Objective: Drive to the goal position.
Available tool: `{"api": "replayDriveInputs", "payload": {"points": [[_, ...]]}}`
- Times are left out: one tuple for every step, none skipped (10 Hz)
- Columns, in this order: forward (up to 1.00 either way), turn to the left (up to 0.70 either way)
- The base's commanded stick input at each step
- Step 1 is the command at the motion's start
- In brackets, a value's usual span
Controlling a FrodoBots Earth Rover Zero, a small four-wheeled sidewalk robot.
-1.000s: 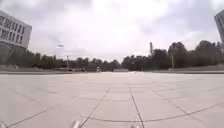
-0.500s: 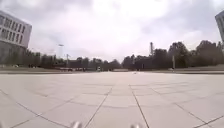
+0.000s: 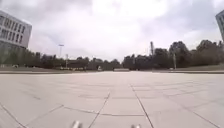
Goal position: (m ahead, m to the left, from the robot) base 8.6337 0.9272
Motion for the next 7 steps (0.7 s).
{"api": "replayDriveInputs", "payload": {"points": [[0.7, 0.0], [0.7, 0.0], [0.7, 0.0], [0.7, 0.0], [0.7, 0.0], [0.7, 0.0], [0.7, 0.0]]}}
